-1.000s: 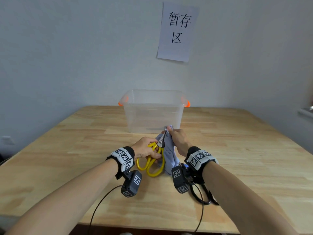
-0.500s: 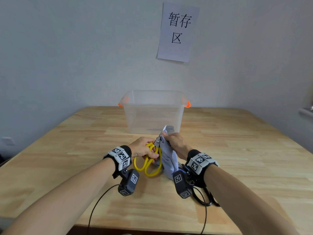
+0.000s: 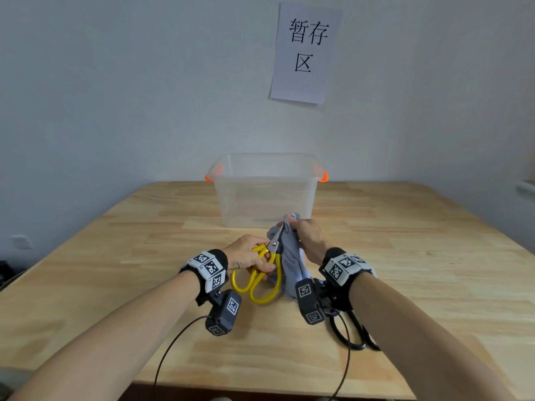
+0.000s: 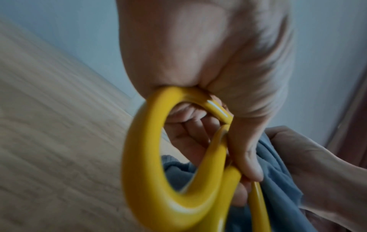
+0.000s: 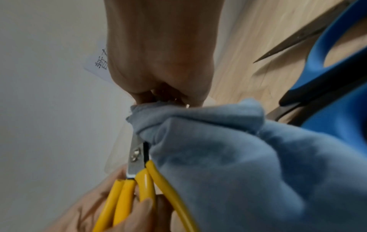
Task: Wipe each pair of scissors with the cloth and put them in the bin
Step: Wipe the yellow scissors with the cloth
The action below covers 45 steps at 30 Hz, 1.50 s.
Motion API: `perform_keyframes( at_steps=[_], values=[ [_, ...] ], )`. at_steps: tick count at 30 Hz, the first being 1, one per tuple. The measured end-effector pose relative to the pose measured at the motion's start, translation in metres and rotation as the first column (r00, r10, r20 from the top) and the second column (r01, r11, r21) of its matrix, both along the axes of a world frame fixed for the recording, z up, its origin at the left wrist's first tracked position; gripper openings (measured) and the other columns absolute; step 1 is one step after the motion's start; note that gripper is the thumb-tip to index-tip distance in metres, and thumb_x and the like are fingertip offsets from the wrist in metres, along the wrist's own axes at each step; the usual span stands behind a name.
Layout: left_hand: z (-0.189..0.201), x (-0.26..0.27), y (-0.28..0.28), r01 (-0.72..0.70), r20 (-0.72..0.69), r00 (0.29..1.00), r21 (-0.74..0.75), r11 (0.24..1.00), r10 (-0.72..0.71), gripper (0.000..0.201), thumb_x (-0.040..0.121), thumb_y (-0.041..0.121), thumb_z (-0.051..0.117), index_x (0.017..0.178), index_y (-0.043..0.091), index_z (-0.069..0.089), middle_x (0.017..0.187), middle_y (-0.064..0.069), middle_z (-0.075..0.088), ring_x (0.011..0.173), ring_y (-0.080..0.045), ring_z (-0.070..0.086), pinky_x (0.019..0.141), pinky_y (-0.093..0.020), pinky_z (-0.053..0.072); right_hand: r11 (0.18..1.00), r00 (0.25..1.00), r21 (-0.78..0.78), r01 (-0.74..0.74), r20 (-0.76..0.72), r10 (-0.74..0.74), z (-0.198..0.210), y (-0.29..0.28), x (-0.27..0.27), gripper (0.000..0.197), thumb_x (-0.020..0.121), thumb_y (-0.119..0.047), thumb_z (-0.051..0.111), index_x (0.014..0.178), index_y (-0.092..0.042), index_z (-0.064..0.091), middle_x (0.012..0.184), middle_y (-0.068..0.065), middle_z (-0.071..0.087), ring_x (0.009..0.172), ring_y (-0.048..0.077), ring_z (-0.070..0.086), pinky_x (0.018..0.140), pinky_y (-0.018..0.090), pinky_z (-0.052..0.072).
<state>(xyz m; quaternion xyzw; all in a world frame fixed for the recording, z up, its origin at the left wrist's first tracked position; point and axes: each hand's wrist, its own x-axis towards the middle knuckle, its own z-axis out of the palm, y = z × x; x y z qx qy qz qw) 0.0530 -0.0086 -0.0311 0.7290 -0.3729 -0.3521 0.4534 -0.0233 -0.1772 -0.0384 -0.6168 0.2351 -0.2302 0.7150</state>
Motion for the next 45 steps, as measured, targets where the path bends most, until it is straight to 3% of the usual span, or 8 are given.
perform_keyframes(
  at_steps=[4, 9, 21, 24, 27, 34, 40, 45],
  values=[
    [0.001, 0.0, -0.001, -0.036, -0.027, 0.999, -0.01, 0.999, 0.036, 0.024, 0.077, -0.017, 0.073, 0.091, -0.001, 0.061, 0.071, -0.007, 0.057, 0.061, -0.022, 0.065, 0.061, -0.037, 0.061, 0.985, 0.984, 0.013, -0.17, 0.047, 0.169, -0.007, 0.004, -0.003, 0.027, 0.102, -0.013, 0.052, 0.085, 0.0, 0.069, 0.082, 0.014, 0.071, 0.077, 0.022, 0.069, 0.079, 0.032, 0.057],
    [0.003, -0.002, -0.003, -0.045, -0.033, 0.998, -0.006, 0.999, 0.045, 0.024, 0.078, -0.018, 0.071, 0.091, -0.001, 0.059, 0.069, -0.007, 0.057, 0.058, -0.025, 0.067, 0.058, -0.037, 0.061, 1.0, 0.993, 0.026, -0.016, 0.122, 0.013, -0.01, 0.002, -0.002, 0.012, 0.094, -0.005, 0.065, 0.087, -0.006, 0.055, 0.081, 0.015, 0.065, 0.072, 0.022, 0.066, 0.064, 0.027, 0.058],
    [0.0, -0.002, -0.002, -0.031, -0.013, 0.999, 0.026, 0.999, 0.031, 0.021, 0.078, -0.015, 0.073, 0.08, 0.003, 0.061, 0.068, -0.007, 0.063, 0.06, -0.023, 0.069, 0.058, -0.033, 0.06, 0.998, 0.998, 0.0, 0.069, -0.003, -0.069, -0.015, 0.0, -0.001, 0.033, 0.092, -0.014, 0.069, 0.063, -0.01, 0.056, 0.054, 0.0, 0.065, 0.052, 0.012, 0.063, 0.05, 0.021, 0.052],
    [0.0, -0.002, -0.003, -0.027, -0.027, 0.999, 0.02, 0.999, 0.027, 0.023, 0.078, -0.015, 0.073, 0.077, 0.004, 0.061, 0.068, -0.006, 0.062, 0.06, -0.022, 0.069, 0.058, -0.033, 0.06, 0.998, 1.0, 0.067, 0.022, -0.002, -0.022, -0.013, 0.003, 0.0, 0.021, 0.095, -0.016, 0.067, 0.078, -0.003, 0.064, 0.076, 0.014, 0.069, 0.071, 0.024, 0.068, 0.074, 0.036, 0.06],
    [0.0, -0.003, -0.004, -0.021, -0.027, 0.999, 0.026, 0.999, 0.021, 0.024, 0.078, -0.015, 0.073, 0.077, 0.005, 0.06, 0.068, -0.004, 0.058, 0.059, -0.021, 0.067, 0.059, -0.036, 0.061, 0.988, 0.999, 0.154, -0.016, 0.034, 0.011, -0.01, 0.007, 0.0, 0.019, 0.099, -0.01, 0.058, 0.086, 0.002, 0.064, 0.089, 0.022, 0.065, 0.085, 0.035, 0.063, 0.094, 0.051, 0.051],
    [-0.001, -0.006, -0.005, -0.011, -0.059, 0.998, 0.014, 1.0, 0.012, 0.029, 0.078, -0.014, 0.074, 0.103, -0.004, 0.063, 0.073, -0.007, 0.059, 0.061, -0.02, 0.067, 0.058, -0.034, 0.059, 0.99, 0.998, 0.127, 0.062, 0.023, -0.065, -0.01, -0.001, 0.002, 0.026, 0.099, -0.011, 0.058, 0.077, 0.002, 0.062, 0.076, 0.018, 0.063, 0.071, 0.028, 0.063, 0.065, 0.034, 0.055],
    [-0.003, -0.007, -0.005, -0.011, -0.076, 0.997, -0.002, 1.0, 0.011, 0.025, 0.078, -0.015, 0.074, 0.093, 0.001, 0.061, 0.071, -0.005, 0.059, 0.06, -0.02, 0.067, 0.055, -0.033, 0.058, 0.977, 0.995, 0.192, 0.093, 0.027, -0.1, -0.01, 0.001, 0.004, 0.026, 0.098, -0.005, 0.057, 0.073, 0.002, 0.061, 0.067, 0.016, 0.061, 0.056, 0.022, 0.063, 0.051, 0.027, 0.052],
    [-0.003, 0.0, -0.004, -0.031, -0.071, 0.997, 0.007, 1.0, 0.031, 0.024, 0.077, -0.015, 0.074, 0.083, 0.004, 0.06, 0.069, -0.004, 0.059, 0.062, -0.023, 0.067, 0.061, -0.039, 0.062, 0.985, 0.999, 0.171, -0.009, 0.053, 0.0, -0.009, 0.007, 0.0, 0.019, 0.097, -0.007, 0.06, 0.087, 0.009, 0.063, 0.089, 0.024, 0.064, 0.081, 0.034, 0.064, 0.092, 0.051, 0.051]
  ],
)
